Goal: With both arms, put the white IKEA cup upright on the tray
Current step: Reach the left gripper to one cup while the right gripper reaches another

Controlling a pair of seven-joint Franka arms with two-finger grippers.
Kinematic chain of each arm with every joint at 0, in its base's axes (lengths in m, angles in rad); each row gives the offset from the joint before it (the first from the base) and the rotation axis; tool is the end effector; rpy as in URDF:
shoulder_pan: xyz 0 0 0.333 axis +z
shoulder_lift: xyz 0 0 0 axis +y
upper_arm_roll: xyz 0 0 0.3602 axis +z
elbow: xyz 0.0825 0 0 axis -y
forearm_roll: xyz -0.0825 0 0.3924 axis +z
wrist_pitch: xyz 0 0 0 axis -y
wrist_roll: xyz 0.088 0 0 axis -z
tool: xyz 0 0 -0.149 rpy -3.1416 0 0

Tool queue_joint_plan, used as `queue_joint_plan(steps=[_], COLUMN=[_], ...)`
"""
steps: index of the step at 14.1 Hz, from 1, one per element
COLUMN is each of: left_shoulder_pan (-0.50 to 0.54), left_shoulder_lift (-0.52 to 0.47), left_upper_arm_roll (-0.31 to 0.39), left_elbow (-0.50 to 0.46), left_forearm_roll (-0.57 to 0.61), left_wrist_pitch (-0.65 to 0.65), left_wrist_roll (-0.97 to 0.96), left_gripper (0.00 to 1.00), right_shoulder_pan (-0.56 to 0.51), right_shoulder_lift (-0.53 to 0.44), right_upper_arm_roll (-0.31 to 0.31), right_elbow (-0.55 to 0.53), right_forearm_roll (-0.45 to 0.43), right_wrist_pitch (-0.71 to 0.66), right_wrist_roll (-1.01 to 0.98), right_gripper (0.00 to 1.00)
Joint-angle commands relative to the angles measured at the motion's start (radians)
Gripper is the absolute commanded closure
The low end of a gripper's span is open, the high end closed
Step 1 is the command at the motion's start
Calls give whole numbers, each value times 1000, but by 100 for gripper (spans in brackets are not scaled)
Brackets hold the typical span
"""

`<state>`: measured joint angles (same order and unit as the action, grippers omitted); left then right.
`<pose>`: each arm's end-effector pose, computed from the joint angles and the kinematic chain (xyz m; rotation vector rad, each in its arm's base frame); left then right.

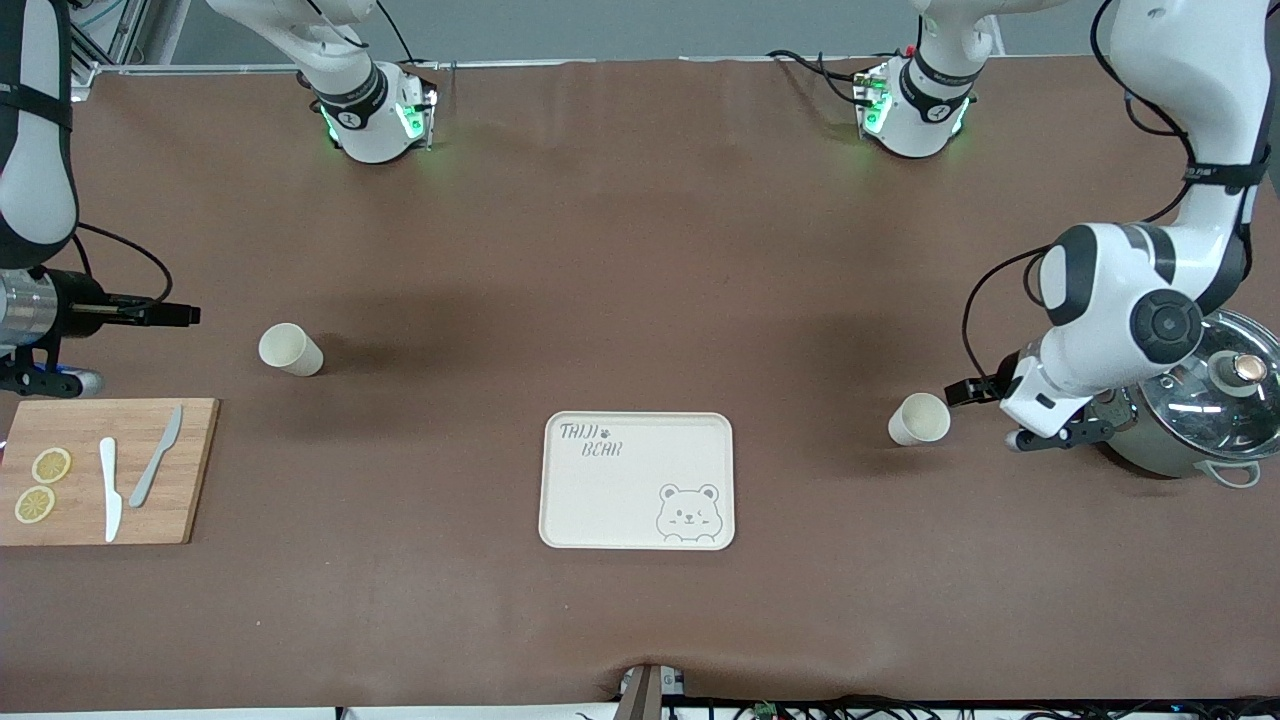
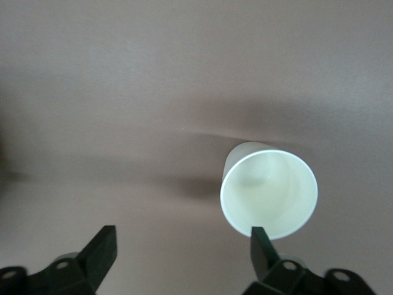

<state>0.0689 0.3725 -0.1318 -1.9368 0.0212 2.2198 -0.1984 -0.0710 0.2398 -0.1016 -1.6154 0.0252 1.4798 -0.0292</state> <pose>0.6272 -0.0350 0.2809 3.1116 0.2007 -0.1396 0.5853 -0.0931 0.4621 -3.0414 0.2248 0.5742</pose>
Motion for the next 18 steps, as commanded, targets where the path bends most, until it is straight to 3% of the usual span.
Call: queue_joint_plan(steps=[1,4,6,8,11,18], left_shoulder_pan=[-11,-23,-23,-29,-31,-44], left_shoulder_lift=[23,77,91,111,131,157], left_upper_arm_roll=[-5,-6,-8,-6,-8,-8], left_elbow=[35,62,62,65,72,145], left_forearm_roll=[2,0,0,0,0,0], left_wrist_pitch=[6,8,12,17,32,29], left_wrist_roll=[-16,-16,-16,-16,-18,-16], left_gripper=[18,31,51,62,97,100], right_shoulder_pan=[-20,-33,-47,-49,-29,19], right_shoulder_lift=[33,64,64,59,59,99], right_upper_arm_roll=[10,10,10,11,14,16], right_elbow=[15,-15,-23,-26,-12,-9], right_forearm_roll=[18,19,18,13,2,1], right_wrist_pitch=[8,42,73,63,79,108], right_wrist_roll=[14,18,17,-11,-46,-49], right_gripper=[0,0,0,0,0,0])
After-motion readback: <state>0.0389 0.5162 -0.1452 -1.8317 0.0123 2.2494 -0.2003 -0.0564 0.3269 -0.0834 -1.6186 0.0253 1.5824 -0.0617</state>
